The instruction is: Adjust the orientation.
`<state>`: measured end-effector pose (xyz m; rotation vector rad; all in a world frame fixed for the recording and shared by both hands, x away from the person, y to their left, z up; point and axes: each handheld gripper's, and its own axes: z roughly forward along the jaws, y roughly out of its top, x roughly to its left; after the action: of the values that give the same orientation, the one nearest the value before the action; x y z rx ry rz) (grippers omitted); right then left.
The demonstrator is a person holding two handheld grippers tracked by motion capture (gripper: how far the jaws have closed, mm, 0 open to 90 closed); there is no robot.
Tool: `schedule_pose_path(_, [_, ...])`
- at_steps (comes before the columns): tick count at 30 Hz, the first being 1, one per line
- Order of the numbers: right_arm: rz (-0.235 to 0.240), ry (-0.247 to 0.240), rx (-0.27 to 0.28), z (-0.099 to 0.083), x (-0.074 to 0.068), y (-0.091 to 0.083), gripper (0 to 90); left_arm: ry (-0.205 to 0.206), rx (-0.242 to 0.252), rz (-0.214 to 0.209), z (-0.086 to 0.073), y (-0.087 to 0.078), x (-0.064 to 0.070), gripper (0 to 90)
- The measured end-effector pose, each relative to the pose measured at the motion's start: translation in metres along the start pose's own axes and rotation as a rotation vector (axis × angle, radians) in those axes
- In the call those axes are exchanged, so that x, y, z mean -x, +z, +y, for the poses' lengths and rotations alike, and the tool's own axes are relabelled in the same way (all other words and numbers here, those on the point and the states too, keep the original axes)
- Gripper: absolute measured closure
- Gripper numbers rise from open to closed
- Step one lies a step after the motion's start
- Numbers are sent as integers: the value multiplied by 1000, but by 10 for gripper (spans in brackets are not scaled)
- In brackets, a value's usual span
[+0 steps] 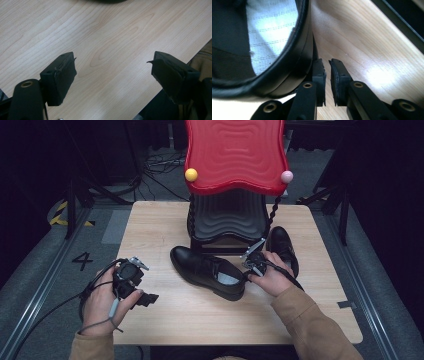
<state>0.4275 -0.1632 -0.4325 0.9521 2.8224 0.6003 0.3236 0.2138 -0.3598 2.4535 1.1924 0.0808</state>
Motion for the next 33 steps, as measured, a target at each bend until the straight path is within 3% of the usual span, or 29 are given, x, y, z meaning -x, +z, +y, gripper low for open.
schedule_pose_path(11, [9, -24, 100, 5, -3, -48, 763, 6, -3, -1, 1, 1, 0, 203])
schedule_pose_path(15, [62, -104, 152, 14, -21, -69, 719, 10, -5, 4, 1, 2, 0, 202])
schedule_pose_path(17, [114, -140, 157, 17, -29, -72, 711, 10, -6, 2, 1, 1, 0, 201])
schedule_pose_path(23, [167, -226, 105, 26, -49, -59, 674, 8, -3, -4, 1, 1, 1, 201])
schedule_pose_path(33, [176, -275, -19, 35, -52, -18, 646, 7, -13, -1, 1, 2, 1, 201])
